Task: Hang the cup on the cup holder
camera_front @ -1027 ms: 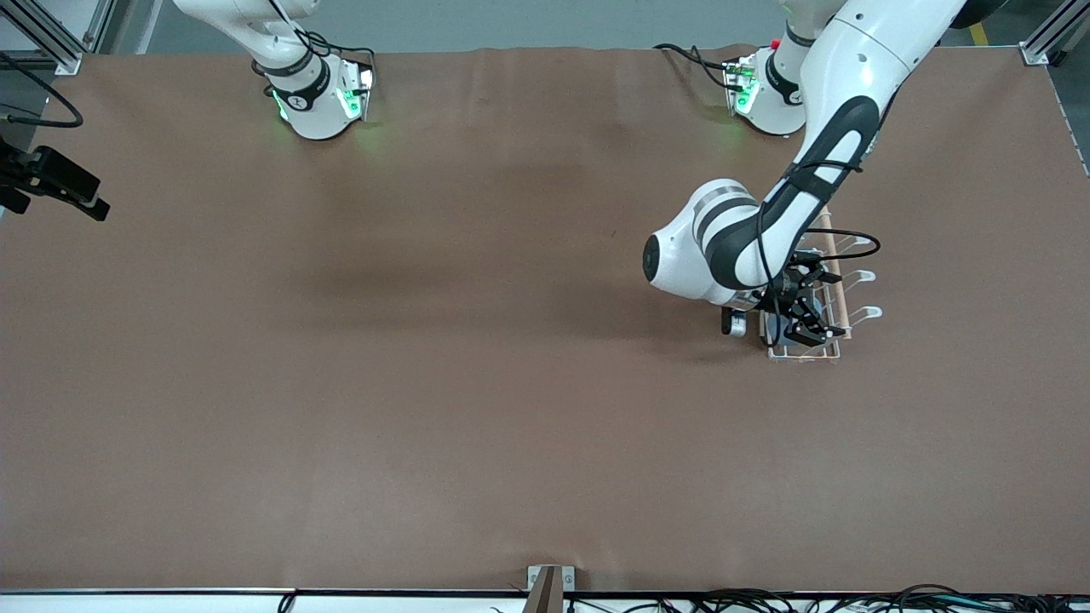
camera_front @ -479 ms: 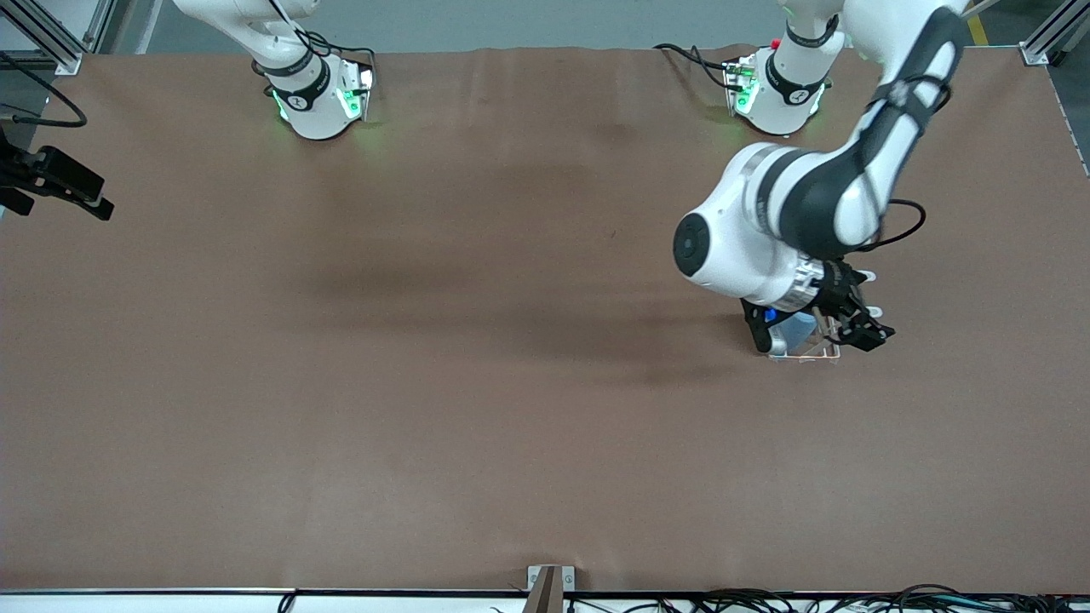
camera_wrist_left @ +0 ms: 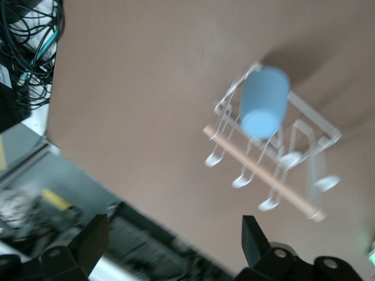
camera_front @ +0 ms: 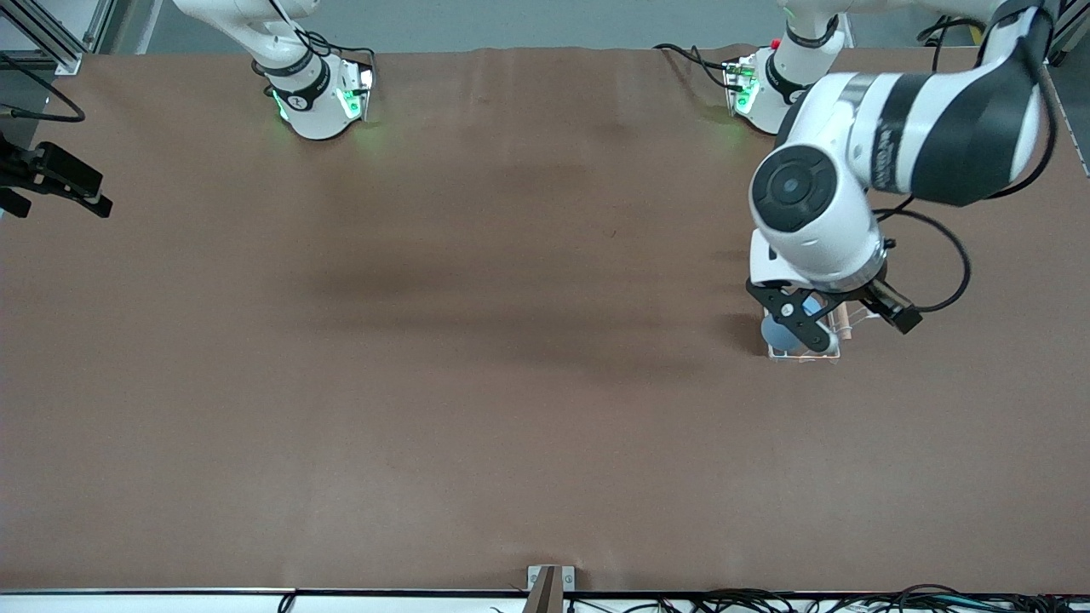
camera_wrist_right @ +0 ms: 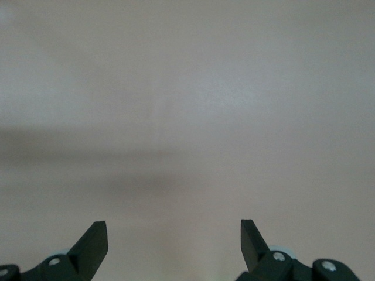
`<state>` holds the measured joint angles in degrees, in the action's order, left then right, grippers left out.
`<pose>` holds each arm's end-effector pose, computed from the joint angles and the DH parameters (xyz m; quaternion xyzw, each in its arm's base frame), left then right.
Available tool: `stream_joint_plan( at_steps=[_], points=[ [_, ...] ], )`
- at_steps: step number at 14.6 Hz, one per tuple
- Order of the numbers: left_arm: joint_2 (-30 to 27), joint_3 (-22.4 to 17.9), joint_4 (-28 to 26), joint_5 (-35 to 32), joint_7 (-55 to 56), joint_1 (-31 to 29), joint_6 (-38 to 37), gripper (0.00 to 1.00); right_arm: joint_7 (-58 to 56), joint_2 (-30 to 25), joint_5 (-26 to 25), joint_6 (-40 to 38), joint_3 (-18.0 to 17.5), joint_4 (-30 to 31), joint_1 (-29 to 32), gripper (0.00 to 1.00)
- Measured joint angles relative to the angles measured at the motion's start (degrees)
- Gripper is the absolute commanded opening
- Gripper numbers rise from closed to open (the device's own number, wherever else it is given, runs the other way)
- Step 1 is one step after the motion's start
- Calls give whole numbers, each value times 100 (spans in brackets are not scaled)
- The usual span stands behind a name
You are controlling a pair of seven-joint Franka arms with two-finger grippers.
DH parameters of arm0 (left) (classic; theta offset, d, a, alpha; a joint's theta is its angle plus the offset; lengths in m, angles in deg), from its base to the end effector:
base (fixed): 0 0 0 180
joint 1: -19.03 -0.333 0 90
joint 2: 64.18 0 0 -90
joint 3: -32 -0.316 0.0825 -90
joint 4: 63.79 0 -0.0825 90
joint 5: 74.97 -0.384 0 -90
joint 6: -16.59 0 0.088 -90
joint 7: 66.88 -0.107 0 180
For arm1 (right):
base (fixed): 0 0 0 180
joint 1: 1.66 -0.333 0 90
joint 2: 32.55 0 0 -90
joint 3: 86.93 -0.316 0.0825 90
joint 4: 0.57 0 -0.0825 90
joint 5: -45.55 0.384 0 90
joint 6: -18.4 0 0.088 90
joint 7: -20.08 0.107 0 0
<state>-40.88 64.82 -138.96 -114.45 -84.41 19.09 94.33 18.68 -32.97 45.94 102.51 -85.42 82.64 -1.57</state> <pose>0.6041 -0.2156 0.5281 -0.8799 0.3875 0.1154 0.2497 0.5410 -0.0144 0.6747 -0.9999 0.0014 -0.0116 0.0032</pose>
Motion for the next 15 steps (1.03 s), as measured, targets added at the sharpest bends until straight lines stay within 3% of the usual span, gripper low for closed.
stream_joint_plan(
  at_steps=[6, 9, 15],
  points=[
    [-532, 4, 162, 1795, 2325, -368, 207, 100, -44, 0, 0, -1, 7, 0, 7, 100],
    [-810, 23, 200, 2037, 2914, -366, 252, 100, -48, 0, 0, -1, 5, 0, 6, 100],
    [-1019, 3, 615, 2252, 2961, -493, 292, 100, -49, 0, 0, -1, 5, -2, 6, 100]
  ],
)
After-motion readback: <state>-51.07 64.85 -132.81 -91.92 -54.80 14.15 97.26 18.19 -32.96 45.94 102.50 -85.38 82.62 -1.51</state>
